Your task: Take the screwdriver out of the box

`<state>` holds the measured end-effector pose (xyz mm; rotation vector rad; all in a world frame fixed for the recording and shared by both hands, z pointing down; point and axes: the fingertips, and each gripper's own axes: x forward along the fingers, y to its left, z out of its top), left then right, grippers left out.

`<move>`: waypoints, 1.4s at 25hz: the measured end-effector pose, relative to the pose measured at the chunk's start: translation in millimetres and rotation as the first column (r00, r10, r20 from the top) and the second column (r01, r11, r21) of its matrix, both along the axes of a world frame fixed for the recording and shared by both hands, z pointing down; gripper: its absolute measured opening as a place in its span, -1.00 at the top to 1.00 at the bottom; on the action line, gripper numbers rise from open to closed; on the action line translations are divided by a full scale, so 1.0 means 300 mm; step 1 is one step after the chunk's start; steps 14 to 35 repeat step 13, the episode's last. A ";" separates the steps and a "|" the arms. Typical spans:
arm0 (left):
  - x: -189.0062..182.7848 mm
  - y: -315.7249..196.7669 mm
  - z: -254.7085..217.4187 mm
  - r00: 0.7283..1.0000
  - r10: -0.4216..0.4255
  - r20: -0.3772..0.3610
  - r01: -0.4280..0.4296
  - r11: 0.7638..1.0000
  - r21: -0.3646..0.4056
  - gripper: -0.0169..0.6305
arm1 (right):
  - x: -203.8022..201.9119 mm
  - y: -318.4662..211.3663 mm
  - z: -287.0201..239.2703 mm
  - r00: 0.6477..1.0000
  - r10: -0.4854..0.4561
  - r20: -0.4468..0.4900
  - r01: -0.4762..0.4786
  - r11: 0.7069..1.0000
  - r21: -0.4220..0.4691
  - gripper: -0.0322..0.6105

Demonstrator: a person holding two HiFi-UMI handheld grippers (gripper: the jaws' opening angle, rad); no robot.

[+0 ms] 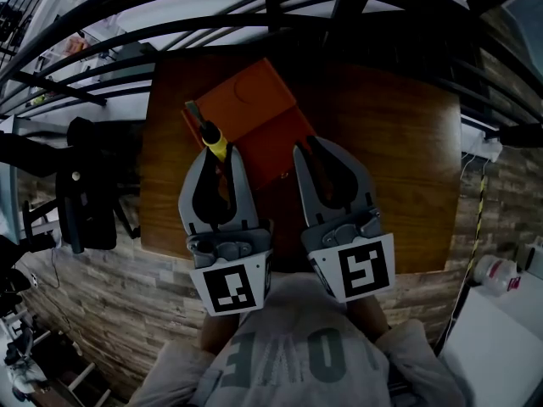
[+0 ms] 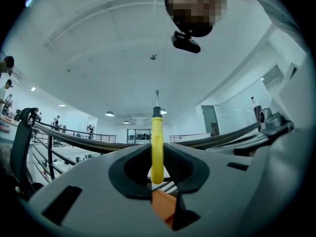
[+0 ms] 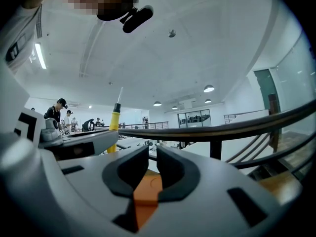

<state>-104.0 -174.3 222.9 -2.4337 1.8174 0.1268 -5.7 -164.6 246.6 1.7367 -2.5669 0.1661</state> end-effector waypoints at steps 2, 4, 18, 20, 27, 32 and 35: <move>-0.003 -0.004 -0.001 1.000 -0.009 0.002 0.009 1.000 0.006 0.70 | 0.008 0.000 0.001 1.000 0.004 -0.002 -0.004 1.000 0.002 0.72; 0.000 -0.003 0.000 1.000 -0.011 0.008 0.011 1.000 0.002 0.70 | 0.017 0.000 0.000 1.000 0.007 -0.009 -0.007 1.000 0.009 0.72; 0.014 0.012 0.005 1.000 -0.006 0.015 0.006 1.000 -0.005 0.70 | 0.041 0.006 0.011 1.000 0.015 -0.007 -0.015 1.000 0.001 0.72; 0.014 0.012 0.005 1.000 -0.006 0.015 0.006 1.000 -0.005 0.70 | 0.041 0.006 0.011 1.000 0.015 -0.007 -0.015 1.000 0.001 0.72; 0.014 0.012 0.005 1.000 -0.006 0.015 0.006 1.000 -0.005 0.70 | 0.041 0.006 0.011 1.000 0.015 -0.007 -0.015 1.000 0.001 0.72; 0.014 0.012 0.005 1.000 -0.006 0.015 0.006 1.000 -0.005 0.70 | 0.041 0.006 0.011 1.000 0.015 -0.007 -0.015 1.000 0.001 0.72; 0.014 0.012 0.005 1.000 -0.006 0.015 0.006 1.000 -0.005 0.70 | 0.041 0.006 0.011 1.000 0.015 -0.007 -0.015 1.000 0.001 0.72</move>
